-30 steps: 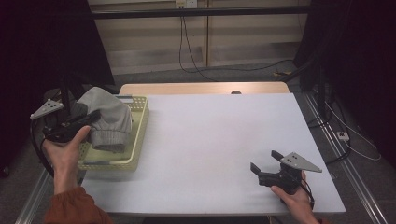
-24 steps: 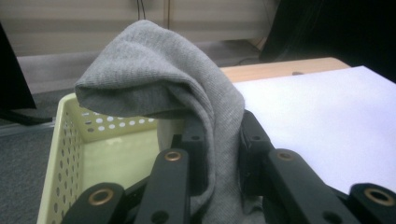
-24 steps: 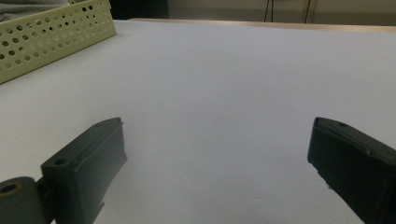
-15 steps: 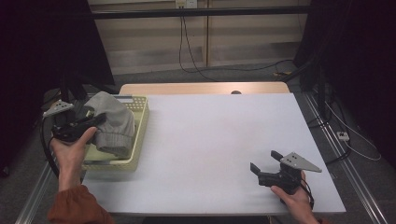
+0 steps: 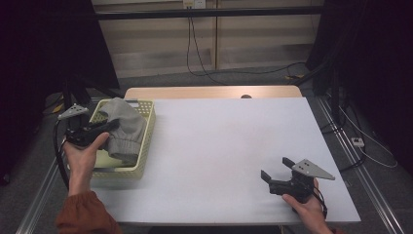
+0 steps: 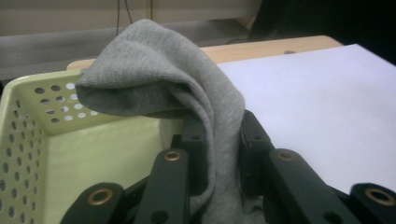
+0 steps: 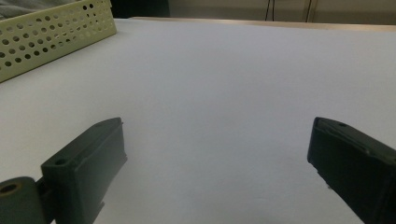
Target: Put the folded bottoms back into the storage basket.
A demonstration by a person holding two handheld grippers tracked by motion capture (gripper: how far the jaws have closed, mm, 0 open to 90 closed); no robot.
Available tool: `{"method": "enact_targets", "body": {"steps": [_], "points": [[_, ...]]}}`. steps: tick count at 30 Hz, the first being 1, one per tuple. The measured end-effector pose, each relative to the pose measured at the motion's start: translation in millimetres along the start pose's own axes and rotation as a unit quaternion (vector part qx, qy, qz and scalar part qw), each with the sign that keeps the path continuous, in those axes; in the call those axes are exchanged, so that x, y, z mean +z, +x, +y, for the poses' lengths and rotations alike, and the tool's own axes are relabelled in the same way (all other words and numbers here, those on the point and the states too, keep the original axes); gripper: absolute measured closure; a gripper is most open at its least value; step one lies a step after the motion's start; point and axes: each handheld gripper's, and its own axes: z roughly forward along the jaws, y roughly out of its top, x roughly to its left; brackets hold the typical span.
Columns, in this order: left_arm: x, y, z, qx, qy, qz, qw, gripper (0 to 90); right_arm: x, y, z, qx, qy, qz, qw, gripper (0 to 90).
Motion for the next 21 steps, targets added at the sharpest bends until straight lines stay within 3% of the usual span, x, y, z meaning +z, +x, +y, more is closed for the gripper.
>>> {"method": "enact_targets", "body": {"steps": [13,15,18,21], "points": [[6.1,11.6,-6.1,0.001,0.036,0.049,0.9982,75.7,0.0,0.0,-0.1,-0.001,0.0,0.001,1.0,3.8],[5.5,13.7,-6.8,-0.004,0.037,0.051,0.998,75.6,0.2,0.0,-0.2,-0.001,0.001,0.0,1.0,3.9],[5.7,16.8,-7.8,-0.014,0.031,0.037,0.9987,75.4,0.2,0.1,-0.1,-0.001,0.0,-0.002,1.0,3.9],[7.5,16.7,-7.2,-0.013,0.031,0.043,0.9985,75.4,1.0,-0.5,-0.3,0.001,0.002,-0.003,1.0,3.9]]}}
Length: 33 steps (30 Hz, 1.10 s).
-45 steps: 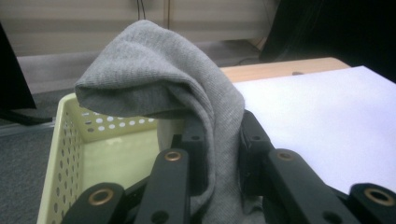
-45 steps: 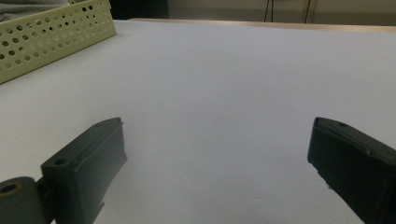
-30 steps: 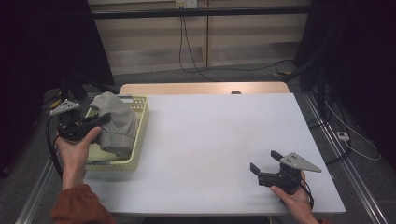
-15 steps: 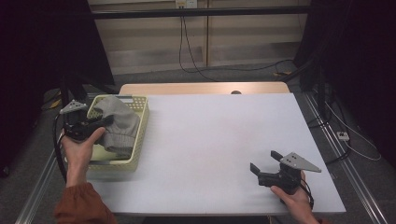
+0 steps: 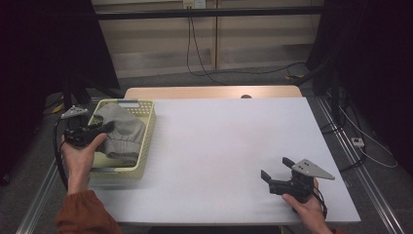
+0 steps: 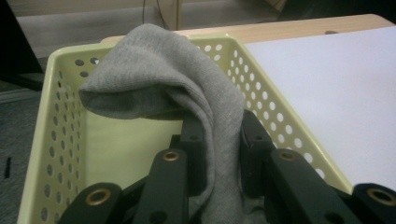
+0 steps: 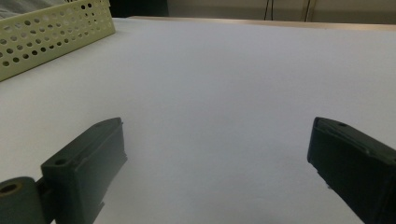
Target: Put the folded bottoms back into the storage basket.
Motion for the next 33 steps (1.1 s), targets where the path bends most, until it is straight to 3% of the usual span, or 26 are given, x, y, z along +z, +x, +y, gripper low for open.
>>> {"method": "enact_targets", "body": {"steps": [5,14,20,25,33], "points": [[1.9,4.1,0.0,-0.009,0.001,0.0,1.0,75.4,0.0,0.3,0.1,0.0,0.0,0.001,1.0,3.9],[6.8,8.9,0.1,-0.015,0.011,0.018,0.9997,75.3,0.0,0.6,0.3,0.001,-0.001,0.002,1.0,3.9],[11.0,9.1,-0.4,-0.008,0.028,0.034,0.999,75.3,-0.7,0.6,0.2,-0.001,0.0,0.002,1.0,3.9],[13.9,10.7,-1.1,-0.014,0.024,0.027,0.9992,75.2,-0.7,0.7,0.2,-0.001,0.0,0.002,1.0,3.9],[21.3,9.9,-1.4,-0.019,0.031,0.049,0.9982,75.1,-0.9,1.1,0.3,-0.004,0.0,0.003,1.0,4.0]]}}
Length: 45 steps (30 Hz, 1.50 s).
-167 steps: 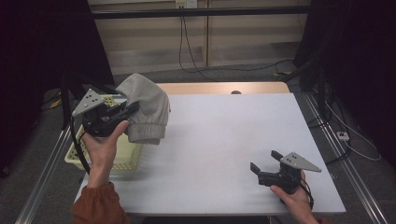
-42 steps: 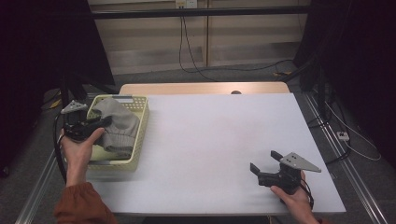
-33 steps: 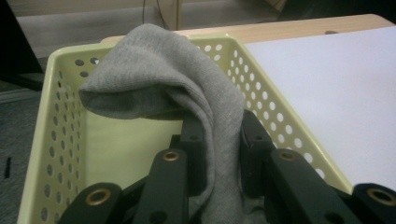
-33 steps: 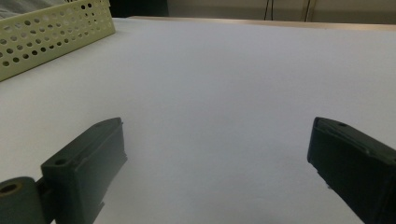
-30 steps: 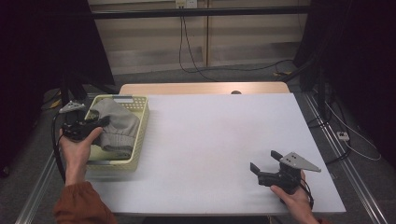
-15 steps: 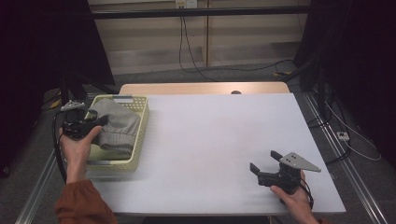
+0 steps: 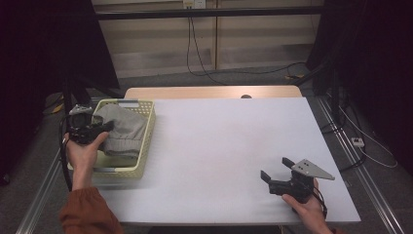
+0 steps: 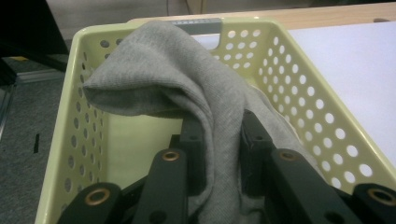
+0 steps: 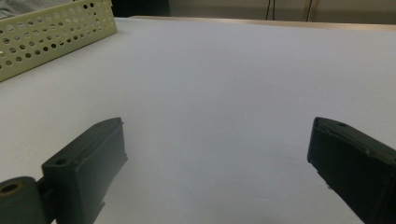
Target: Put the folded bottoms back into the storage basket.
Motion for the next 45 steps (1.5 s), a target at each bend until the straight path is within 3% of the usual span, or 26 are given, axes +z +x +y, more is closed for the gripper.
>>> {"method": "enact_targets", "body": {"steps": [24,32,39,45], "points": [[12.7,-1.1,-3.3,0.004,0.037,0.01,0.9993,73.9,-0.2,-1.1,0.1,0.003,0.001,-0.002,1.0,3.9],[20.0,-0.7,-5.7,0.009,0.068,0.021,0.9974,72.6,0.2,-0.8,-0.2,0.003,0.003,-0.003,1.0,4.0],[19.9,5.6,-6.5,-0.004,0.078,0.015,0.9968,64.3,-0.7,-1.8,0.1,0.003,0.001,-0.005,1.0,4.1],[21.1,5.2,-7.2,-0.007,0.083,0.029,0.9961,56.5,-0.3,-1.4,0.0,0.002,0.001,-0.006,1.0,4.1]]}}
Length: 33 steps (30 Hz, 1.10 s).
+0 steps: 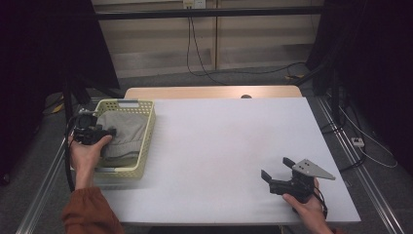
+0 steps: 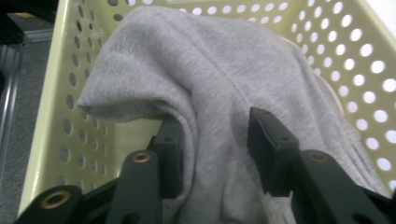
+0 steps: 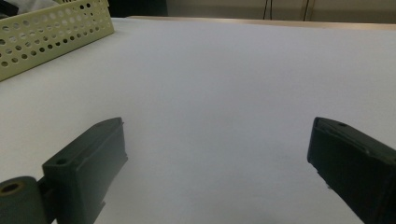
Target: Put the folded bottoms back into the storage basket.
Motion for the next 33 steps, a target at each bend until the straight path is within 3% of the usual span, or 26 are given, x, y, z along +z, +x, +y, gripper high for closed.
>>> {"method": "enact_targets", "body": {"steps": [5,9,12,14,16,19,22,25,29,33], "points": [[-0.2,-0.5,-0.2,0.003,-0.005,0.008,1.0,49.8,0.1,0.1,-0.1,0.001,0.001,0.0,1.0,4.1],[-3.5,1.6,0.0,-0.021,-0.02,0.009,0.9995,41.2,-0.1,0.1,-0.1,0.001,0.001,0.001,1.0,4.1],[-3.6,2.3,0.0,-0.02,-0.021,0.008,0.9995,37.5,-0.1,0.1,0.0,0.001,0.0,0.001,1.0,4.1],[-4.9,0.7,0.5,-0.005,-0.031,0.009,0.9995,35.6,0.0,0.3,0.0,0.001,0.001,0.002,1.0,4.1],[-7.7,0.0,1.7,-0.008,-0.046,0.01,0.9989,32.8,-0.2,0.5,0.0,0.001,0.0,0.002,1.0,4.1],[-12.2,0.1,2.5,-0.013,-0.065,-0.003,0.9978,30.3,-0.2,0.2,0.0,0.001,0.0,0.003,1.0,4.1],[-10.8,0.2,3.2,-0.02,-0.063,-0.008,0.9977,24.8,-0.1,0.3,0.0,0.002,0.0,0.003,1.0,4.1],[-5.9,-2.0,3.4,-0.026,-0.06,-0.036,0.9972,20.2,0.1,0.7,0.0,0.0,0.001,0.002,1.0,4.1],[-1.0,-12.4,6.4,-0.009,-0.054,-0.044,0.9975,20.5,0.7,0.4,0.1,0.0,0.001,0.002,1.0,4.1],[1.3,-28.1,11.1,0.015,-0.046,-0.042,0.9979,29.8,-0.2,0.0,0.2,0.001,0.001,0.001,1.0,4.1]]}}
